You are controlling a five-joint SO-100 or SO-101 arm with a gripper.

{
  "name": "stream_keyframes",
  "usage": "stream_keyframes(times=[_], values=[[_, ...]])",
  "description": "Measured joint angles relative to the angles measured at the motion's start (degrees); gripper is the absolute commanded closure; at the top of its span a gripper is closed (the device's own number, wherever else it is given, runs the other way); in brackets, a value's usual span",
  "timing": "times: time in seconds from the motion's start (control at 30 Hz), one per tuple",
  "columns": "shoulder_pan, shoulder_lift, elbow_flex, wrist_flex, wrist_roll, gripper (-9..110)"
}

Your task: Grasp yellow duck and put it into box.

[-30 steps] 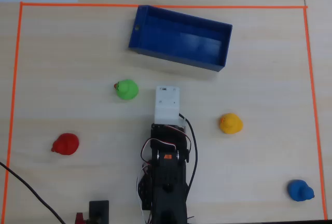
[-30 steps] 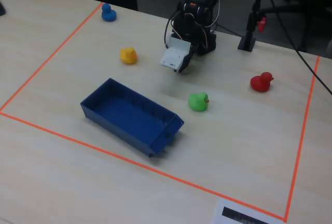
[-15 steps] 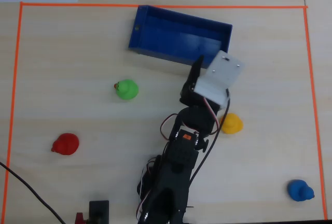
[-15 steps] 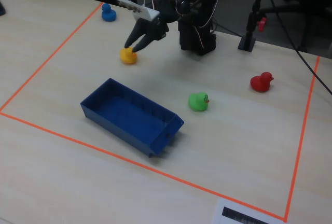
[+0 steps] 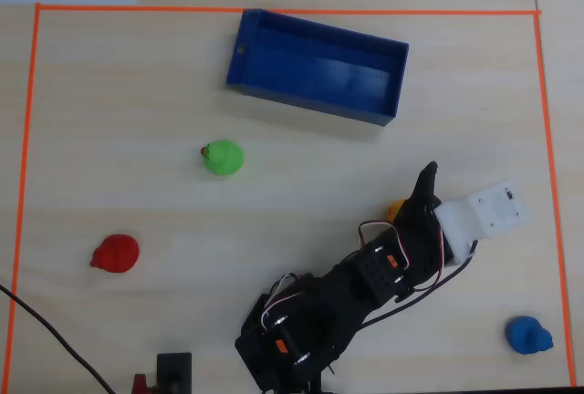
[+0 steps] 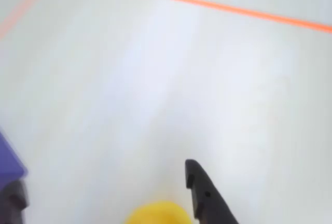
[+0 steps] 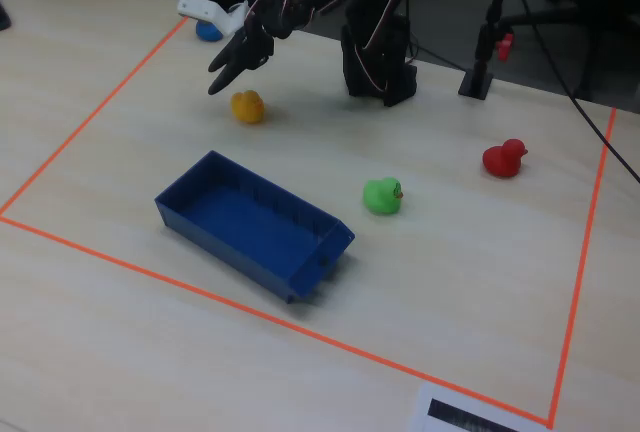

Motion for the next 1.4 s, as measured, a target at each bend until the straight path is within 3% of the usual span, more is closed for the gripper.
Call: stream_keyframes(times=[0.4, 0.83, 0.93, 1.03, 1.4], values=[[-0.3, -2.8, 8.7, -11.4, -4.1, 55], [1.8, -5.2, 14.3, -12.3, -17.0, 56], [2.0, -5.2, 14.3, -11.6, -17.6, 66], [1.8, -5.8, 14.2, -10.1, -18.7, 101], [-0.4, -7.5, 6.4, -1.0, -17.8, 101]])
